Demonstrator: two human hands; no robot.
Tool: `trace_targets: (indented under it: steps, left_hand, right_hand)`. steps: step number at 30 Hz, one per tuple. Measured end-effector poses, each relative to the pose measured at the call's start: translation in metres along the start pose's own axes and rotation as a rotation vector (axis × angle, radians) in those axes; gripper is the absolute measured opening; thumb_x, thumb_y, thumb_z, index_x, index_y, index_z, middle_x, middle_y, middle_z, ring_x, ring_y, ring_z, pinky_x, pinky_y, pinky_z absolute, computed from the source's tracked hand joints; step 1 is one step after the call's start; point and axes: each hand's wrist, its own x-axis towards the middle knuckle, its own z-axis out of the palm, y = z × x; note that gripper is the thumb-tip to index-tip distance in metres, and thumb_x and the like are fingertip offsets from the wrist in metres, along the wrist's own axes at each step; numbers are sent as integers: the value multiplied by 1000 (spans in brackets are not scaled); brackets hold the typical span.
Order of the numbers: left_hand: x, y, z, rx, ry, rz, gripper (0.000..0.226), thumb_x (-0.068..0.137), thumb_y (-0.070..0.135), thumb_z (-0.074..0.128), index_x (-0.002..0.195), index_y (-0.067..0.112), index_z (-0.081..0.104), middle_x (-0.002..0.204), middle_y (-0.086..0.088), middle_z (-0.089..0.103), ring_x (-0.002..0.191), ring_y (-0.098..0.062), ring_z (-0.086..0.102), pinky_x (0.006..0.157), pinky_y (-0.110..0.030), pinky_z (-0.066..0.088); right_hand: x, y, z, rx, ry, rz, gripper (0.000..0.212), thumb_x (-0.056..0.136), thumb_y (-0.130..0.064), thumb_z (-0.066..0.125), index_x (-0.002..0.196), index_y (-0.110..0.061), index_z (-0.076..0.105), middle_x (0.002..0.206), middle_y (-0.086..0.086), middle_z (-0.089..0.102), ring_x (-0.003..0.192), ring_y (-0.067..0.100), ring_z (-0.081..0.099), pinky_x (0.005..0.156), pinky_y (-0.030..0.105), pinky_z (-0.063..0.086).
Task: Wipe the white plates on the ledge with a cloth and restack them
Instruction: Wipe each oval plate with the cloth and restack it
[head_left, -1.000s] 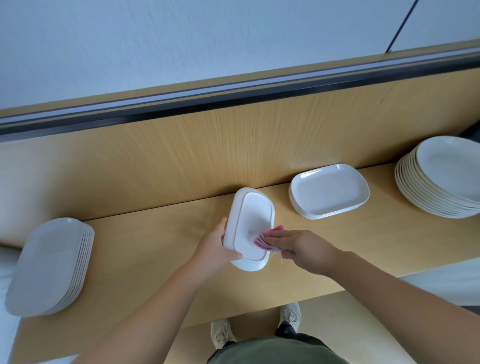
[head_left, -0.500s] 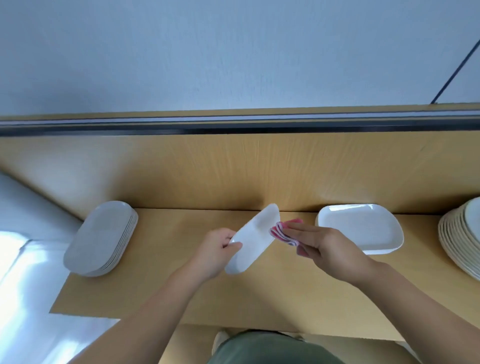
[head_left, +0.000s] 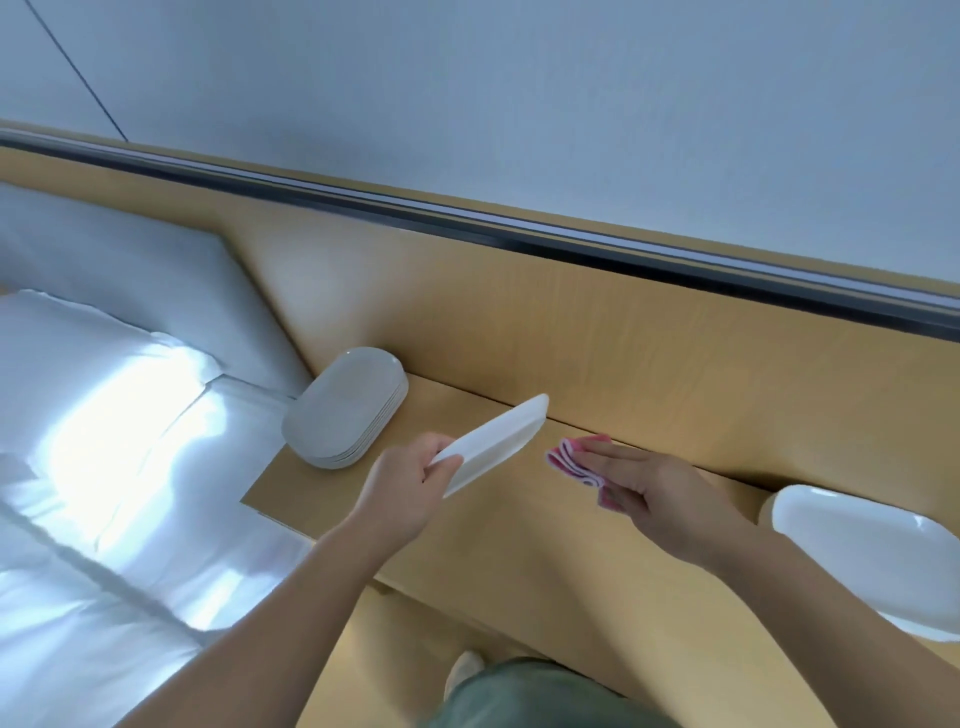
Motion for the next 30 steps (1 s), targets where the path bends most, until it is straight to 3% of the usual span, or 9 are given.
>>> trace_targets:
  steps: [7,13,16,20,23,26,30]
  left_hand:
    - [15,-36,-51,75,153,28,19,97,31,52,109,23,64,87,8,67,80,-11,61,75,-38,52]
    - [36,-72,-83,267,252,29,24,99,32,47,116,24,62,86,5,67,82,-20,60,72,-32,44]
    - [45,-91,-90,394,217,16,25,101,33,42,117,24,60,77,2,65,78,-25,60,72,-34,45]
    - [57,-113,-90,561,179,29,26,103,31,35,110,20,58,72,4,58,67,-19,53,64,-32,43]
    - [66,-125,-87,604,118,26,20,103,28,37,110,21,55,78,5,58,71,-17,53,60,-29,36]
    - [73,-141,-82,629,12,-8,10,98,27,43,104,24,49,84,7,54,76,-16,52,59,-27,33]
    - [80,-158,-72,582,-41,23,8,97,22,46,101,21,53,81,11,51,81,-13,55,64,-27,42]
  right_hand:
    - [49,-27,24,-4,-25,-51,68,93,12,49,130,-44,47,132,-50,38,120,-19,42,88,9,48]
    - [87,-44,42,-30,-28,-100,58,95,7,50,135,-34,49,139,-40,40,124,-12,45,89,11,49]
    - [101,-49,52,-41,-41,-92,55,96,6,50,135,-32,52,138,-40,40,124,-7,48,89,11,49]
    - [113,-51,64,-70,-39,-92,58,94,9,51,135,-33,51,136,-42,42,115,2,58,87,13,51]
    - [118,-52,71,-76,-27,-93,61,93,10,51,135,-35,50,135,-44,41,109,8,60,85,20,55]
    - [123,-56,77,-85,-31,-95,72,93,12,50,131,-49,45,134,-47,40,113,20,59,85,23,55]
    - [125,-56,81,-125,-40,-94,80,89,15,52,132,-50,41,133,-49,37,116,25,57,88,20,54]
